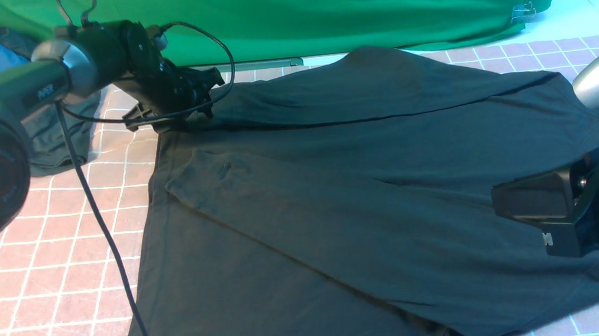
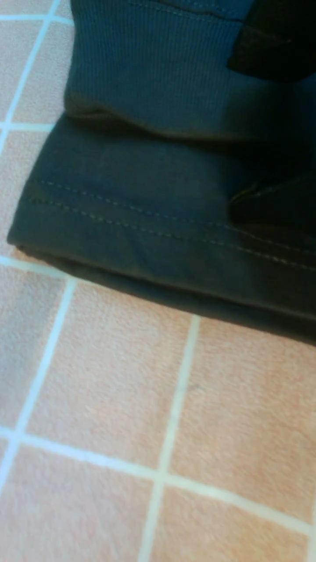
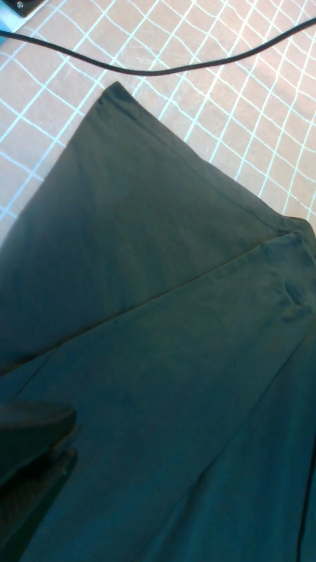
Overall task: Fold a long-sleeved shirt over a pink coffee tablecloth.
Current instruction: 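Grab the top left corner of the dark shirt with the left gripper, then fold the left side of the dark shirt inward over its body with the left gripper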
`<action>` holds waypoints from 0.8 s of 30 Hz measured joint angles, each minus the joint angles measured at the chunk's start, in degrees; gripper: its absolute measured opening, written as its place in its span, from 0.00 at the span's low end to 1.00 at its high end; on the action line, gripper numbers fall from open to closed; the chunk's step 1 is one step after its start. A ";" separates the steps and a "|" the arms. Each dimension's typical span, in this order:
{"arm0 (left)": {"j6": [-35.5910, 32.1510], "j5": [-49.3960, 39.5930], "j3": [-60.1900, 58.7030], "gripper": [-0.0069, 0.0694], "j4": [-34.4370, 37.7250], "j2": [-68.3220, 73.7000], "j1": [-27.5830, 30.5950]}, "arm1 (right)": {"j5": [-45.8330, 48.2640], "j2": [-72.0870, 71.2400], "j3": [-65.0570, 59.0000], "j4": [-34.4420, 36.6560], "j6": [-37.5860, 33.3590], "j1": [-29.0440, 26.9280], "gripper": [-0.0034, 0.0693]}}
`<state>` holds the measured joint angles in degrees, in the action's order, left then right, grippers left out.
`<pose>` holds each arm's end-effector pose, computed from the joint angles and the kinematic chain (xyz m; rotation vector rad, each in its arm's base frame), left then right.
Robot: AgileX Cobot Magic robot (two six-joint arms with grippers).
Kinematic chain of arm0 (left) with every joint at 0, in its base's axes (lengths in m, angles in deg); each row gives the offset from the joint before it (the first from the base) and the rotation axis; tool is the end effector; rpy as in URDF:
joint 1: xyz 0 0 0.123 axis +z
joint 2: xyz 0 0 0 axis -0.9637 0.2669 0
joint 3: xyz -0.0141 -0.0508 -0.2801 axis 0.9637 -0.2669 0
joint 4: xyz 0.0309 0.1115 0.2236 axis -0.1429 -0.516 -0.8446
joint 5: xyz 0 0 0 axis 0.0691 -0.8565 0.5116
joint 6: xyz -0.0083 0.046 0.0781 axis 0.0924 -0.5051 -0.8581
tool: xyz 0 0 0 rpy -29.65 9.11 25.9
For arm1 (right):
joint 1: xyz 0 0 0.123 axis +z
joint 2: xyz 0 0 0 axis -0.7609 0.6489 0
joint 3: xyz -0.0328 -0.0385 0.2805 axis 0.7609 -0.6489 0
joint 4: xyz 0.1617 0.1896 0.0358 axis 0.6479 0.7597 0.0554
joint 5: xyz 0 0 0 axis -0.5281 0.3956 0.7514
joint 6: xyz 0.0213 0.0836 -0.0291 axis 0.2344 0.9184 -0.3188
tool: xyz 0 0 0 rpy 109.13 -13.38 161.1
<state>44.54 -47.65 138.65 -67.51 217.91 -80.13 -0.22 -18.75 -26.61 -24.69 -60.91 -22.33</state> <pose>0.5033 -0.0542 0.1645 -0.4348 2.5269 -0.2806 0.1557 0.1031 0.3218 -0.4413 2.2040 0.6200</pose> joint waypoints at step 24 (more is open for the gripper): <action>-14.81 -6.62 0.17 0.11 9.04 -4.56 0.00 | 0.00 0.00 0.00 -0.22 0.00 0.00 0.20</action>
<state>29.73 -54.27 138.82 -58.47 213.35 -80.13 -0.22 -18.75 -26.61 -24.91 -60.91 -22.33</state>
